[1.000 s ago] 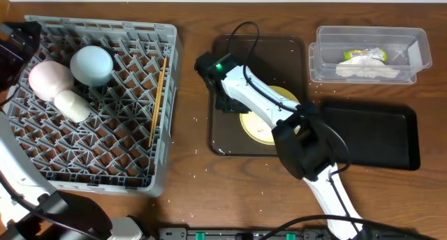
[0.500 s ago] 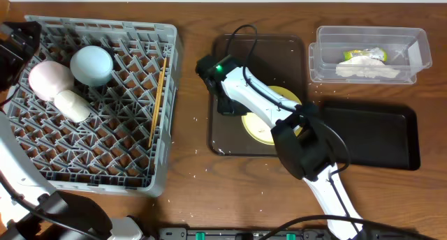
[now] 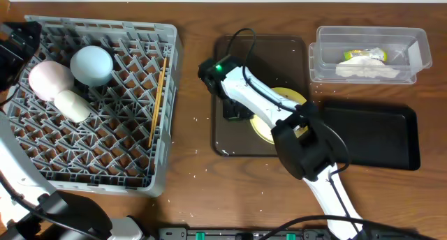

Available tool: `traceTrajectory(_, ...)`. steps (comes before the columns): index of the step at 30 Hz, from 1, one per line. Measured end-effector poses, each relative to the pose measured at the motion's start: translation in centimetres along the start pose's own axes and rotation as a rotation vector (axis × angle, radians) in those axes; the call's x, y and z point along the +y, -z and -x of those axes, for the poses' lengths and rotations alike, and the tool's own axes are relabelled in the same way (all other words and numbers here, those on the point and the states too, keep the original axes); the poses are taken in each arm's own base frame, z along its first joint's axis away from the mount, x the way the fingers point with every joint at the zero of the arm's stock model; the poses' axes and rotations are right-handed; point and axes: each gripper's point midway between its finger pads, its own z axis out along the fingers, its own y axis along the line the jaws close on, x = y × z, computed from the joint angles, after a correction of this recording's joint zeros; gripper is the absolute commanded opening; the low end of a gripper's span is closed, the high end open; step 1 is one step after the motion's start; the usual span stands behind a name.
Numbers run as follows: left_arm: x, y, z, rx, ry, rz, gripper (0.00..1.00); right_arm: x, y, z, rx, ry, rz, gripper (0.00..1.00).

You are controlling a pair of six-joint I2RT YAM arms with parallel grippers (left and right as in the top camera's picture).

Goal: Sort waste into correct bins and load items into the dishwasher

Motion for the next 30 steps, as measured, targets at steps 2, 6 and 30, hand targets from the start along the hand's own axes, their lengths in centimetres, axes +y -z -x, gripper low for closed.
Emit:
traceTrajectory(2, 0.0, 0.0, 0.0, 0.0, 0.0, 0.0, 0.98, -0.1, 0.4, 0.1, -0.003, 0.005, -0.001, 0.01)
traceTrajectory(6, 0.0, 0.0, 0.0, 0.0, 0.0, 0.0, 0.98, -0.4, 1.2, 0.3, -0.009, 0.002, -0.005, 0.01)
traceTrajectory(30, 0.0, 0.0, 0.0, 0.0, 0.0, 0.0, 0.99, -4.2, 7.5, 2.5, -0.098, -0.166, -0.039, 0.01)
